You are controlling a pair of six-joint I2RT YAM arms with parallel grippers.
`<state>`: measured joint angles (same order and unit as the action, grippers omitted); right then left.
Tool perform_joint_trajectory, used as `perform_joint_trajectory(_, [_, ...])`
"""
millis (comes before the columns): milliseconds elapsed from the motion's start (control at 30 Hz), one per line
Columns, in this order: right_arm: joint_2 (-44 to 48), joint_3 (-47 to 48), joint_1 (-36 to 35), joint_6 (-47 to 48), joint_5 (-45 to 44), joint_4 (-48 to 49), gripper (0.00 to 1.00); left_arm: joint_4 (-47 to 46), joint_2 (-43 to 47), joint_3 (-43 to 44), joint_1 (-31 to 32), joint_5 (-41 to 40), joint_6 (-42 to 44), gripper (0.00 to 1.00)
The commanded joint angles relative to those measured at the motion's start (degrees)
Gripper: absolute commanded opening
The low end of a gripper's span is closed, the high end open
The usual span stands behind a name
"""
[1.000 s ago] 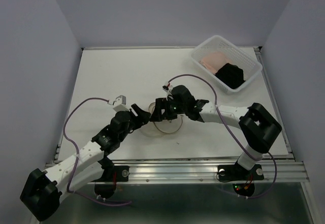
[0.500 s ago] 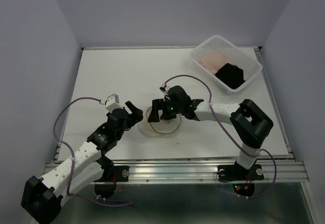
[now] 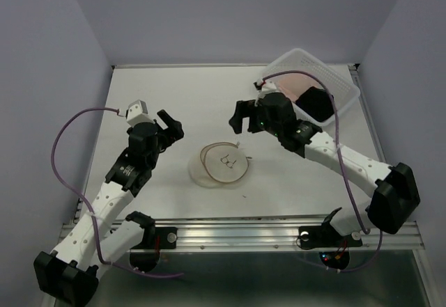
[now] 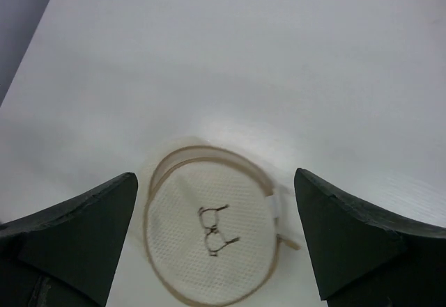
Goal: Unzip the laundry bag and remove the bra
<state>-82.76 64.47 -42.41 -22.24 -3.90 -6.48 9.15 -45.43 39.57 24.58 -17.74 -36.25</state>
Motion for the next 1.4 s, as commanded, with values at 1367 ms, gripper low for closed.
perform_joint_trajectory(1367, [52.7, -2.9, 10.7, 19.3, -38.6, -19.9, 1.00, 12.0, 22.3, 12.4, -6.9, -18.5, 19.6, 0.99])
